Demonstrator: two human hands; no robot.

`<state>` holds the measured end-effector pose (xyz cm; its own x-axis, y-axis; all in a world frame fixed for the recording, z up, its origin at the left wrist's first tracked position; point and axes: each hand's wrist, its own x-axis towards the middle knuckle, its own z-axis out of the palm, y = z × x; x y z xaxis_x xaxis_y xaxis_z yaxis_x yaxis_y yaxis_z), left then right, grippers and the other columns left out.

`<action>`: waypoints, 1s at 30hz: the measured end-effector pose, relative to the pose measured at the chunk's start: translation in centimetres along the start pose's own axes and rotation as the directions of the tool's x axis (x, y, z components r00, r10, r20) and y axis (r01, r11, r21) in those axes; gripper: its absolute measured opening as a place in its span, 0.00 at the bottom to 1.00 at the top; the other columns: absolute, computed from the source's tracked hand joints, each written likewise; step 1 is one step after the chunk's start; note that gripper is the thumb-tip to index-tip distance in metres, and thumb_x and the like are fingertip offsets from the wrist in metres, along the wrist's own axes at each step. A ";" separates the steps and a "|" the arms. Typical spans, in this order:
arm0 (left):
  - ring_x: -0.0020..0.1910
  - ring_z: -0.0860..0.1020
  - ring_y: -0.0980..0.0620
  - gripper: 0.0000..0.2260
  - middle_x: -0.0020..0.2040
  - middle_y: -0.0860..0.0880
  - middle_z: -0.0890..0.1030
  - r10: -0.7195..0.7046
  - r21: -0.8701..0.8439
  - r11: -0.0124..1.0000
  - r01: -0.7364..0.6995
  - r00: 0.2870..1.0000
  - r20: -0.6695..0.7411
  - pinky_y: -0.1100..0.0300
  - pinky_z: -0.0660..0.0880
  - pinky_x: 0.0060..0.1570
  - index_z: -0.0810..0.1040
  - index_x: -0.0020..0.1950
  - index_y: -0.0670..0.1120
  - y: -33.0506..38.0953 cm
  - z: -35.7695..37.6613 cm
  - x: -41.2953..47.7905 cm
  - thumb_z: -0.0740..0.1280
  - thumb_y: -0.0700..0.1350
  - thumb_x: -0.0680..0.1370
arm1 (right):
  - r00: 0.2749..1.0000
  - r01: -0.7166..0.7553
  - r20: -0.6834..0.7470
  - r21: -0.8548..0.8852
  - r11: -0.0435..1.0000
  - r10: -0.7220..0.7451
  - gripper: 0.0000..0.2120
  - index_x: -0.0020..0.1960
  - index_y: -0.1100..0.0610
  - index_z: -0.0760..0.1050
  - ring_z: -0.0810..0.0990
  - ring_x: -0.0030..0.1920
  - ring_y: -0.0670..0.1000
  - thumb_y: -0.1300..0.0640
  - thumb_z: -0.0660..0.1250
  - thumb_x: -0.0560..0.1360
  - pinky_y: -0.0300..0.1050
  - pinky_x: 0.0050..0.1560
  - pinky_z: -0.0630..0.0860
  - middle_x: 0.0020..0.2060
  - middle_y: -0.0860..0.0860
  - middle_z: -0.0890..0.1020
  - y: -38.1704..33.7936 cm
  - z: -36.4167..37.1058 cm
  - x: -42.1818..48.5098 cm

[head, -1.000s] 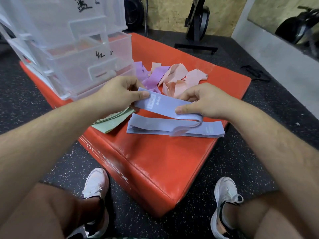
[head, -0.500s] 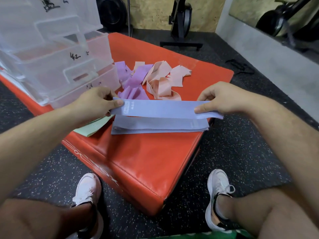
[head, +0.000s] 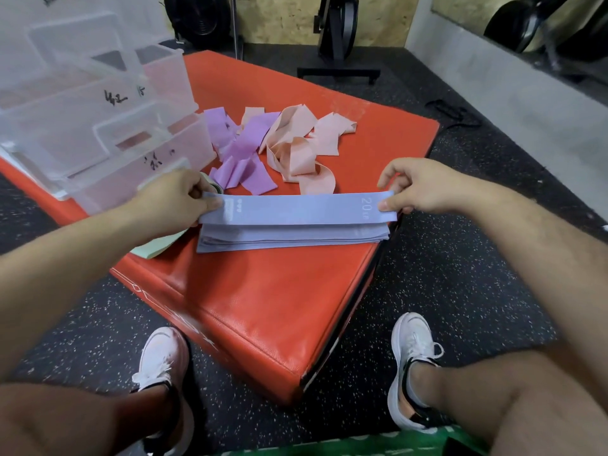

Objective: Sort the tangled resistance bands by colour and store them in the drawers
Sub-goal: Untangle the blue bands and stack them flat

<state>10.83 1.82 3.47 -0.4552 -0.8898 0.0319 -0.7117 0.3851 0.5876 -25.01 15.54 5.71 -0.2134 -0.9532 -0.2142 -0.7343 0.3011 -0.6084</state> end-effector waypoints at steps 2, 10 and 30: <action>0.33 0.73 0.58 0.05 0.35 0.59 0.74 0.035 0.073 0.997 -0.035 0.999 -0.003 0.72 0.65 0.32 0.77 0.42 0.47 -0.3 0.3 0.1 0.71 0.42 0.77 | 1.000 0.006 0.017 -0.011 1.000 -0.006 0.12 0.51 0.56 0.77 0.76 0.25 0.42 0.63 0.77 0.72 0.35 0.30 0.72 0.33 0.51 0.79 0.2 0.5 0.2; 0.42 0.75 0.49 0.06 0.40 0.51 0.78 0.021 0.202 0.979 -0.030 0.999 0.045 0.59 0.65 0.39 0.81 0.50 0.45 -1.6 1.1 0.4 0.73 0.41 0.74 | 0.999 -0.012 0.043 -0.127 0.992 0.018 0.09 0.49 0.52 0.81 0.75 0.31 0.47 0.59 0.77 0.72 0.45 0.38 0.73 0.35 0.48 0.79 1.0 2.3 0.9; 0.59 0.77 0.41 0.16 0.55 0.46 0.80 0.342 0.430 0.827 -0.362 0.931 0.127 0.48 0.74 0.56 0.81 0.57 0.47 1.5 4.0 -0.3 0.65 0.52 0.74 | 0.972 0.200 -0.013 -0.480 0.854 -0.235 0.19 0.68 0.49 0.74 0.74 0.64 0.52 0.46 0.66 0.78 0.53 0.66 0.72 0.63 0.48 0.77 -2.8 5.3 1.1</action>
<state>7.74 3.66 1.16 -0.7349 -0.6660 0.1280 -0.6539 0.7459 0.1269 -19.82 13.81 3.15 -0.0432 -0.9975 -0.0557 -0.9791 0.0534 -0.1961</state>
